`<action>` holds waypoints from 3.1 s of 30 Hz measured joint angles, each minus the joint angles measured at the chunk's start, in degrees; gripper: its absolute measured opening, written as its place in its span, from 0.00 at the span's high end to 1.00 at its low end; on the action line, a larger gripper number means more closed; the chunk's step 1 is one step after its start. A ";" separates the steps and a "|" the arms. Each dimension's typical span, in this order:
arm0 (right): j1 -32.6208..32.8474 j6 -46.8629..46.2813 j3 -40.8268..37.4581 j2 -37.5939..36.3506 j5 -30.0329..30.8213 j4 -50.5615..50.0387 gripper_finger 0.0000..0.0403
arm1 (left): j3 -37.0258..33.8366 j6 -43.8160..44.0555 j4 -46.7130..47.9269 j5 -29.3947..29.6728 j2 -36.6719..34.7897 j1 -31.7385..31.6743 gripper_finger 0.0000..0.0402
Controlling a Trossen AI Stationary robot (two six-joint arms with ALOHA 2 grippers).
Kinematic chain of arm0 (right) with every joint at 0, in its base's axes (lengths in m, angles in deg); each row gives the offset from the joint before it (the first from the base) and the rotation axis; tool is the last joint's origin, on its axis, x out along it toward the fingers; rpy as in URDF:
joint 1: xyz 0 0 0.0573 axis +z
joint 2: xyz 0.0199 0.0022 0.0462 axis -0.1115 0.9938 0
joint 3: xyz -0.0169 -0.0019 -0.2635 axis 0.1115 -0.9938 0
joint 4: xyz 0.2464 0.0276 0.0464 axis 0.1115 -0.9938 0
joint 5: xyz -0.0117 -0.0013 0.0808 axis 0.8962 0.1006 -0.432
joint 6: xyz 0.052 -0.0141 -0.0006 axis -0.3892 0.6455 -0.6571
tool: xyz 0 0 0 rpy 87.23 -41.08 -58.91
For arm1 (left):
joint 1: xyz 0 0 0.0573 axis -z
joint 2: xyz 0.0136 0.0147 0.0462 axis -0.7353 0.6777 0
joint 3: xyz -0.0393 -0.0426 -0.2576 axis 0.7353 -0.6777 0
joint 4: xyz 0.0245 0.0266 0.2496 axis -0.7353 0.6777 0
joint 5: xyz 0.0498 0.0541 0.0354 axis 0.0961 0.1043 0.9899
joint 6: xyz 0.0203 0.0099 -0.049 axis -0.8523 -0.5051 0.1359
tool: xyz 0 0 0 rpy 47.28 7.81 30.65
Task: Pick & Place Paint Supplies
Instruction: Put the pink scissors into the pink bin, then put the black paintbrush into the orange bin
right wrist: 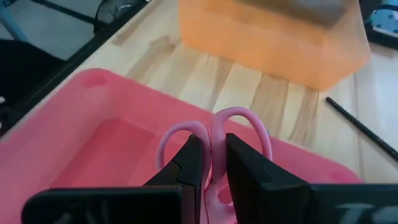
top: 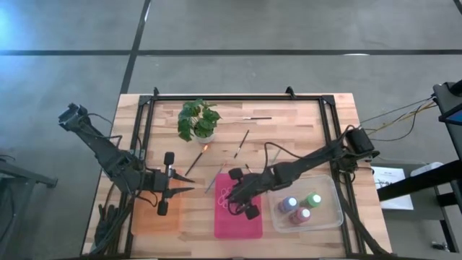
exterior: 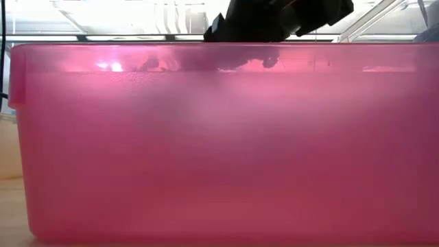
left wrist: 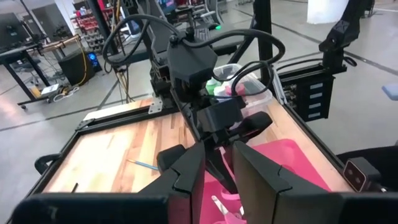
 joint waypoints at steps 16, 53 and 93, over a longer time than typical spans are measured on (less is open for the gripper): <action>-0.02 -3.63 -0.07 -0.52 1.55 -2.81 0.47 | 0.00 -0.01 -0.02 0.00 -0.01 0.02 0.78; 10.58 -13.51 -32.09 -39.91 37.70 14.09 0.46 | -0.87 2.94 -1.00 2.14 1.89 -0.04 0.77; 12.85 -8.81 -42.12 -42.44 37.64 27.76 0.46 | 4.13 32.66 31.68 -16.56 12.27 -35.01 0.77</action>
